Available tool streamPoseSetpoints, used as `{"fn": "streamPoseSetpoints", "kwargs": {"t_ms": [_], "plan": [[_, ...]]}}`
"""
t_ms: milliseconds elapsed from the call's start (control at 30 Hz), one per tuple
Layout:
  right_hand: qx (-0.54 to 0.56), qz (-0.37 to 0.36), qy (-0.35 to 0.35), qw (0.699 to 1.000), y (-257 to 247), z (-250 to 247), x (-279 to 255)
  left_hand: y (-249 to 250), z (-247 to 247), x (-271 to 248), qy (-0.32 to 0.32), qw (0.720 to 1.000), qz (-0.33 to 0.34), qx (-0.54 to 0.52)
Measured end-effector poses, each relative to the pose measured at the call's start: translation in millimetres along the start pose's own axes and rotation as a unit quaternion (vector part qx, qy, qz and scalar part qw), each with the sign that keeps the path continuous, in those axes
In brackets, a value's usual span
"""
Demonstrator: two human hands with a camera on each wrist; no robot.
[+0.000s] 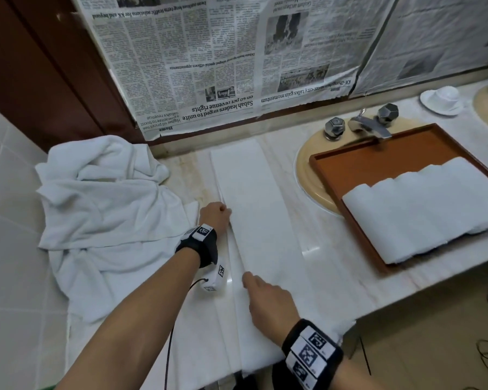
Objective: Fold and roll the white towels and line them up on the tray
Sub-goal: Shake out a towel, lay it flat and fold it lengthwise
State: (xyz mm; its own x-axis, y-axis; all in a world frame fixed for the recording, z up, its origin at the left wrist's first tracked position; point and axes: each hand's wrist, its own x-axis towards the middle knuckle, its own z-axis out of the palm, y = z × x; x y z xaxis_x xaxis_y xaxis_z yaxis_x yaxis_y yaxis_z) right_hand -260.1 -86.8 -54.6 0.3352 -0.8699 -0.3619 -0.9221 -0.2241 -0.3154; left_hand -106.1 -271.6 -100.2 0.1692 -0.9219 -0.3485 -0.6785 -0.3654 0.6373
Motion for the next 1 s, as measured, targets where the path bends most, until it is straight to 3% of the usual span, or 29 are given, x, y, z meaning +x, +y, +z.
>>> {"fn": "streamPoseSetpoints", "kwargs": {"t_ms": [100,200,400,567,667,833,900,1000], "plan": [[0.035,0.022,-0.012,0.999,0,16,0,0,-1,-7,0.013,1.0,-0.012,0.001],[0.01,-0.008,0.076,0.997,-3,18,2,-2,-4,-14,0.001,1.0,-0.023,0.006],[-0.022,-0.074,0.121,0.99,-17,14,3,-2,-8,-18,-0.009,0.999,-0.027,0.038],[0.015,-0.13,0.085,0.988,-22,36,9,-4,-9,-16,-0.002,0.998,-0.028,0.056],[0.074,-0.164,0.001,0.984,-17,47,13,-3,-9,-18,0.002,0.997,-0.025,0.069],[0.307,-0.12,-0.067,0.942,4,47,14,-11,-8,-22,0.015,0.999,-0.02,0.047],[0.337,-0.104,-0.036,0.935,13,42,14,-16,-7,-28,0.02,0.999,0.007,0.039],[0.267,-0.061,0.105,0.956,37,28,20,-27,-5,-40,0.014,0.997,0.057,0.047]]}}
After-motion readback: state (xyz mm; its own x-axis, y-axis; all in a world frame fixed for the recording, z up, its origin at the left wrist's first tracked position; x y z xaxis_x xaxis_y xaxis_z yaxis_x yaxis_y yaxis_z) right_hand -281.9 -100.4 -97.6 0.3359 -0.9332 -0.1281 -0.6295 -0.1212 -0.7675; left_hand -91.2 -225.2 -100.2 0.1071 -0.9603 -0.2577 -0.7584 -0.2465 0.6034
